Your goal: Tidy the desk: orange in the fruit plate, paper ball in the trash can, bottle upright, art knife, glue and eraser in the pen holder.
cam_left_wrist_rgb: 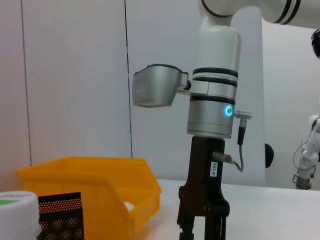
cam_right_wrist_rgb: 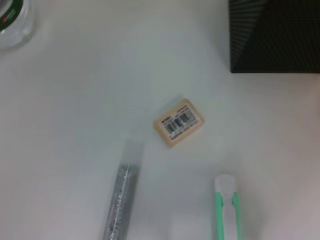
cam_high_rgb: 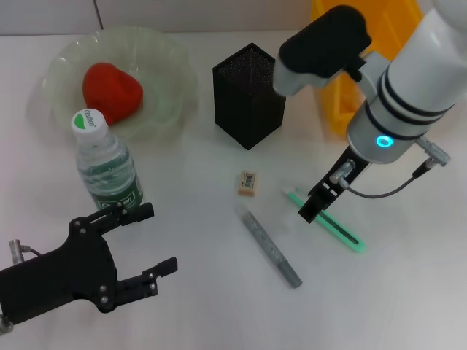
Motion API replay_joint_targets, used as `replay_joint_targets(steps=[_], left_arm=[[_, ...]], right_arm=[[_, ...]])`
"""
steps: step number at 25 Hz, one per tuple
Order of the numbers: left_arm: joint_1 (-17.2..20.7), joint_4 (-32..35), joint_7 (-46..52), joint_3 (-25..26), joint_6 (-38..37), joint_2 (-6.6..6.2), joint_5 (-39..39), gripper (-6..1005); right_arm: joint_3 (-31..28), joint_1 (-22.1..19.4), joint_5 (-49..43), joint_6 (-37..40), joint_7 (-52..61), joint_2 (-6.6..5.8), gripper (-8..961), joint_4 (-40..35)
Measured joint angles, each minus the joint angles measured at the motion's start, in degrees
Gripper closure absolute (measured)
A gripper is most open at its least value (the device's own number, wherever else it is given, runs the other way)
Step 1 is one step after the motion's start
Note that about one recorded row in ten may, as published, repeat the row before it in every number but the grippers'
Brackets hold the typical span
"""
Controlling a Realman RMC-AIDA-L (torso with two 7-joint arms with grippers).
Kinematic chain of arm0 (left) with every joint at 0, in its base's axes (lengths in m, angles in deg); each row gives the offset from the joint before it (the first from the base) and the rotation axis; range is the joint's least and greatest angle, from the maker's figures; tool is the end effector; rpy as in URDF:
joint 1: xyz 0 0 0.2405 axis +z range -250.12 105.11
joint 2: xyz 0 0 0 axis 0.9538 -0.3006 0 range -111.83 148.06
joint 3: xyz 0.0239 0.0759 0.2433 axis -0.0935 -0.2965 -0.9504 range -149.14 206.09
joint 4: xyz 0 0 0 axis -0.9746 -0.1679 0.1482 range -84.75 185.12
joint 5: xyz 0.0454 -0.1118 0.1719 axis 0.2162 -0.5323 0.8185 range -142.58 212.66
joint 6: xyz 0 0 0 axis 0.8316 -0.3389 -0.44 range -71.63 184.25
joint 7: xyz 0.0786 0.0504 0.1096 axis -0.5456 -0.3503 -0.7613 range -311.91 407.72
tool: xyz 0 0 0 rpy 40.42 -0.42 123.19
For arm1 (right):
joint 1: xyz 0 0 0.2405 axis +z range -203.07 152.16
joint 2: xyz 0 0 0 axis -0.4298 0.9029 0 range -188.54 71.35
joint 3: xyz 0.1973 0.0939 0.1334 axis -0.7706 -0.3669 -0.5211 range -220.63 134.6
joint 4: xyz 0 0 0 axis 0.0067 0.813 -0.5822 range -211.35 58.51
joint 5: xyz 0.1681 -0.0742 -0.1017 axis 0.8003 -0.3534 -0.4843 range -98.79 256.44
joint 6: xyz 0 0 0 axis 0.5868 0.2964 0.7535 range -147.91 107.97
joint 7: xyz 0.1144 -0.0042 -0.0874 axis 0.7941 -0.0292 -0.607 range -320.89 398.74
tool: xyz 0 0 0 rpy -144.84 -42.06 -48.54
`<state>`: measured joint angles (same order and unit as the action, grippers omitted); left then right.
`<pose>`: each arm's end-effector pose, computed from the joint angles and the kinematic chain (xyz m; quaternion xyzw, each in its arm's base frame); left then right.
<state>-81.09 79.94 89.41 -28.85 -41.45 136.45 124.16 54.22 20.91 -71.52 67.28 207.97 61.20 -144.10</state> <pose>-0.3103 0.2069 -0.0188 -0.9194 -0.0703 -0.3340 0.1956 0.1375 0.3515 -0.0631 -0.8830 0.3486 -0.2650 0.1693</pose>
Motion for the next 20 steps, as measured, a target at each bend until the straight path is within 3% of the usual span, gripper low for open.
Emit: replay_joint_targets(steps=[20], left_arm=[[0.0,-0.7,-0.1,-0.1,-0.3,-0.04,0.0,214]], right_arm=[[3.1,2.7,0.0,-2.9,0.2,0.09,211,4.0]])
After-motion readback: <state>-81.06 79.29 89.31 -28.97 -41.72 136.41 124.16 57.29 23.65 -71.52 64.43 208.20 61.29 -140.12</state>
